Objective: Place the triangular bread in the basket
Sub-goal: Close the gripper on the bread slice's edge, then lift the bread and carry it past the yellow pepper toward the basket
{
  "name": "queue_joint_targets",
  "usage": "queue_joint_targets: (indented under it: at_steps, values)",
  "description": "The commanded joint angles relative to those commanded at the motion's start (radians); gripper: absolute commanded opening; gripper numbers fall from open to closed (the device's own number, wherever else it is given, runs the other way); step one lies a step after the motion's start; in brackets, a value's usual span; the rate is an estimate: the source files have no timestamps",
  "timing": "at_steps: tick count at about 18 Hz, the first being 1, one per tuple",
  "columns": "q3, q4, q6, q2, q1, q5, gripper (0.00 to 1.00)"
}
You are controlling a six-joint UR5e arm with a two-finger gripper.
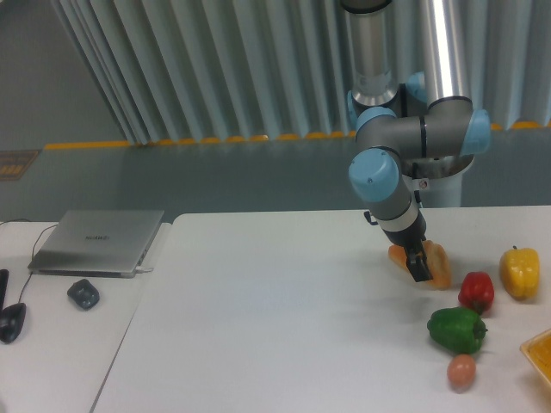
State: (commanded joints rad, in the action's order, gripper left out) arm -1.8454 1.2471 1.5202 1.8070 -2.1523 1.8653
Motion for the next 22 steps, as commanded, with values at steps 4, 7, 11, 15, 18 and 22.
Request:
queue_joint_targets:
  at_steps: [4, 7, 11, 15, 18, 22]
  values:
    - [-0.002, -0.031, -0.009, 0.008, 0.012, 0.012, 1.00]
    - [-0.008, -0.038, -0.002, 0.017, 0.012, 0.015, 0.94]
    - [-0.040, -0.101, 0.002, 0.025, 0.012, 0.038, 0.94]
    - [-0.037, -0.104, -0.002, 0.025, 0.011, 0.044, 0.56]
    - [-0.020, -0.100, 0.003, 0.022, 0.006, 0.046, 0.25]
    - [0.033, -0.048, 0.005, 0.015, -0.003, 0.035, 0.16]
